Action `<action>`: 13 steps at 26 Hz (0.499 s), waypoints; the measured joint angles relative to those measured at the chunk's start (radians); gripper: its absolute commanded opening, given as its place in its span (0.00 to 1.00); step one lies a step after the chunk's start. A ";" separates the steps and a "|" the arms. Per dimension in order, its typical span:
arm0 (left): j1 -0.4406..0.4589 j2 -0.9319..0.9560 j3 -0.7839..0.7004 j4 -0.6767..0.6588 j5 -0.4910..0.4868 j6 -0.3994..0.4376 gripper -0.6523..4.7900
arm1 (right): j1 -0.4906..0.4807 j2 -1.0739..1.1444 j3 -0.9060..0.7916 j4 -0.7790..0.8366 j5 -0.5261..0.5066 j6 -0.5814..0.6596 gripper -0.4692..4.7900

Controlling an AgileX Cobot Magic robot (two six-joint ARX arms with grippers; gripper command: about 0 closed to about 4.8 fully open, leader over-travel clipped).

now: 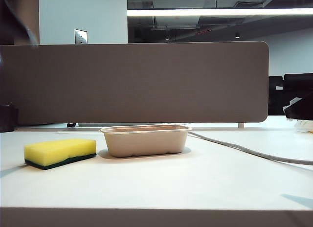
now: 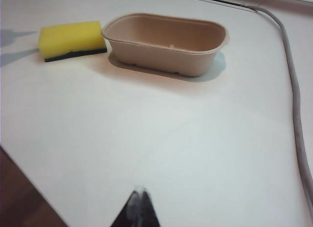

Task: Pick up the cleaning sponge from the table and place it into the paper lunch box.

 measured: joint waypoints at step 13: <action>-0.158 0.623 0.294 -0.077 -0.041 0.213 1.00 | 0.000 0.000 0.000 0.000 0.001 0.000 0.08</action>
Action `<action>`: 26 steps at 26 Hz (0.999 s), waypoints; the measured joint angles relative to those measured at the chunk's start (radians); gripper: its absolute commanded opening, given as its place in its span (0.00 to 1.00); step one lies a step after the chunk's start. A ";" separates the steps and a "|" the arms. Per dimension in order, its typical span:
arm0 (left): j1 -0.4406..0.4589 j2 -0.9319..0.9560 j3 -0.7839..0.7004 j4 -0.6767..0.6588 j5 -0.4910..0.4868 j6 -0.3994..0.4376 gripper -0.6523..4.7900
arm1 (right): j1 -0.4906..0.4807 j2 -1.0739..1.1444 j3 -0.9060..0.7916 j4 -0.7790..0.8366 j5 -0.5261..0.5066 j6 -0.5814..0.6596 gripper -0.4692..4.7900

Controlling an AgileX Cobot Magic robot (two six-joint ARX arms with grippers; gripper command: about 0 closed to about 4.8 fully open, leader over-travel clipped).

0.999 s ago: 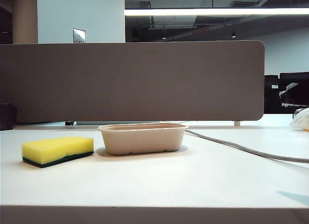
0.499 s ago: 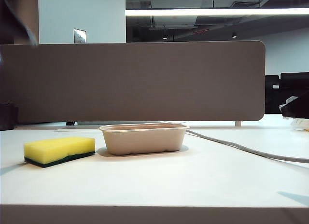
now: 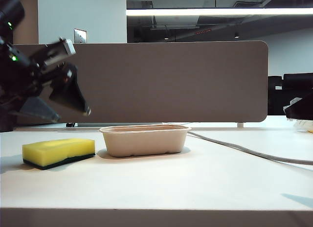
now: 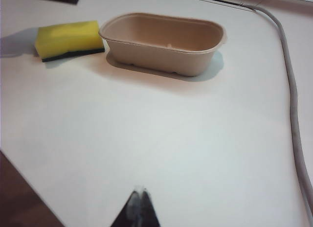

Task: Pick up the cleaning sponge from the table and place it into the paper lunch box.

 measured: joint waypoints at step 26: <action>0.002 0.090 0.003 -0.175 -0.063 0.211 1.00 | 0.000 0.000 0.000 0.000 0.000 0.000 0.08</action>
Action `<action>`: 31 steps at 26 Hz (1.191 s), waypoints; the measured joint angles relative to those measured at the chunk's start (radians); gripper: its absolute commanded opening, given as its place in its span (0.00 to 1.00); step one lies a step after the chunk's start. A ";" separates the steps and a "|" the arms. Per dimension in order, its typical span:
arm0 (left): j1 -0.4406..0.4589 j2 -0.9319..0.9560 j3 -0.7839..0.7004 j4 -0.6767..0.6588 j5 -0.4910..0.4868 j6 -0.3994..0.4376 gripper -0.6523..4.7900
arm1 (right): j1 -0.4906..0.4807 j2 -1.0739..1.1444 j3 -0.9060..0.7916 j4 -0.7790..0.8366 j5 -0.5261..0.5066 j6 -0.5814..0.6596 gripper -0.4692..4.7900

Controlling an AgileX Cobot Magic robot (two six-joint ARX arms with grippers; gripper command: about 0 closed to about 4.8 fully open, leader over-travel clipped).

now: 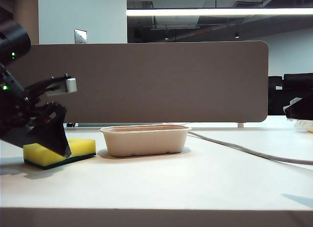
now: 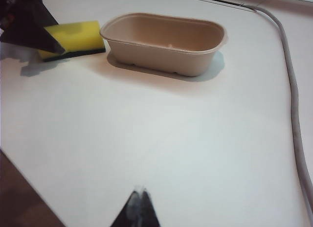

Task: Pick up the cleaning sponge from the table and place it into the paper lunch box.

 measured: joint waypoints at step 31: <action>-0.010 -0.219 0.071 0.098 0.216 -0.061 0.11 | 0.000 0.000 0.000 0.000 0.000 0.000 0.08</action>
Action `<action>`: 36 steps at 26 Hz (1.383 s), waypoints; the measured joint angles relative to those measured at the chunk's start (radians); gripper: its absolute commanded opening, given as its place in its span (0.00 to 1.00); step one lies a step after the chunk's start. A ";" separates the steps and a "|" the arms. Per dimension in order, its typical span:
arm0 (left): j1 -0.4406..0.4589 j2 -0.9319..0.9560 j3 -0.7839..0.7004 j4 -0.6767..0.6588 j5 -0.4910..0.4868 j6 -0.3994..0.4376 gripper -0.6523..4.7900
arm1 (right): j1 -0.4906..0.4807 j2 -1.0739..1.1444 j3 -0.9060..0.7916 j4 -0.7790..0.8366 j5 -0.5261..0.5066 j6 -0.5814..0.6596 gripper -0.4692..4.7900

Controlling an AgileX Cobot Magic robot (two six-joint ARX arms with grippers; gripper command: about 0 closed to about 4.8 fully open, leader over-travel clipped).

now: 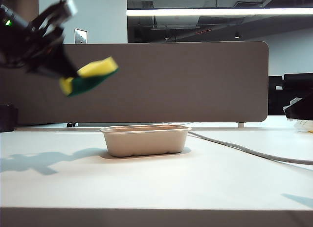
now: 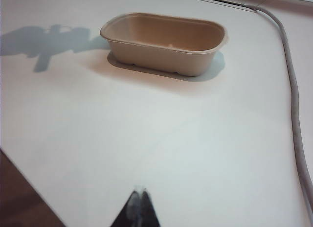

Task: Pick up the cleaning sponge from the table and place it into the paper lunch box.

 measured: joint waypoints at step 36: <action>-0.171 0.366 0.414 -0.233 -0.054 0.110 0.10 | -0.002 0.000 0.000 0.000 0.000 0.000 0.08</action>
